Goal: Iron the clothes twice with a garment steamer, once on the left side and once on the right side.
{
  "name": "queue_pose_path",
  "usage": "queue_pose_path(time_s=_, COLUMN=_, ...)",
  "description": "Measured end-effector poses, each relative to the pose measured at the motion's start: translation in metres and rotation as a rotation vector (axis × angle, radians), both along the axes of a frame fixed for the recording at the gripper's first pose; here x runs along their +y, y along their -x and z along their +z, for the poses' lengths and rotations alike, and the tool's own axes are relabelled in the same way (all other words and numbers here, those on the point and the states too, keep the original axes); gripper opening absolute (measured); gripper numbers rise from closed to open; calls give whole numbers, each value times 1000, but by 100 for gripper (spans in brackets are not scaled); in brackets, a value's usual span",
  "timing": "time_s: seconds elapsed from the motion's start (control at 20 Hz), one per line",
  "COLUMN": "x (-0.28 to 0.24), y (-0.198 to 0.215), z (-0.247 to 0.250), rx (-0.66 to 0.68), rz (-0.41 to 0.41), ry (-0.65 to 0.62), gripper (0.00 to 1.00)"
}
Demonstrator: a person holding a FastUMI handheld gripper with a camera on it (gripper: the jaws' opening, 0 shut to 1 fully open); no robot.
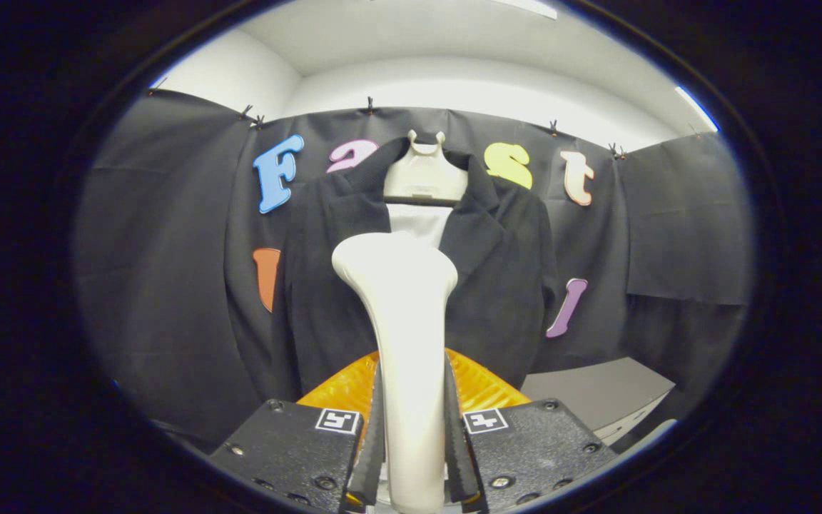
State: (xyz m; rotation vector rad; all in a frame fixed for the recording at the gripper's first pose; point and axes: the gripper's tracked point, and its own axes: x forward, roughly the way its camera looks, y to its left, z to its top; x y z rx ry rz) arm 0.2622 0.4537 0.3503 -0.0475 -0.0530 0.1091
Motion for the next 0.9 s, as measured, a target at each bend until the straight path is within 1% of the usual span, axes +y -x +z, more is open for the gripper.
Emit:
queue_pose_path(time_s=0.2, x=34, y=-6, z=29, rx=-44, rz=11, ry=33, gripper=39)
queue_pose_path(time_s=0.35, x=56, y=-19, z=40, rx=-60, rz=-3, ry=64, gripper=39)
queue_pose_path(time_s=0.55, x=80, y=-35, z=45, rx=-61, rz=-14, ry=93, gripper=40)
queue_pose_path(time_s=0.8, x=85, y=-53, z=35, rx=-32, rz=-29, ry=112, gripper=40)
queue_pose_path(time_s=0.9, x=83, y=-59, z=25, rx=-8, rz=-26, ry=98, gripper=40)
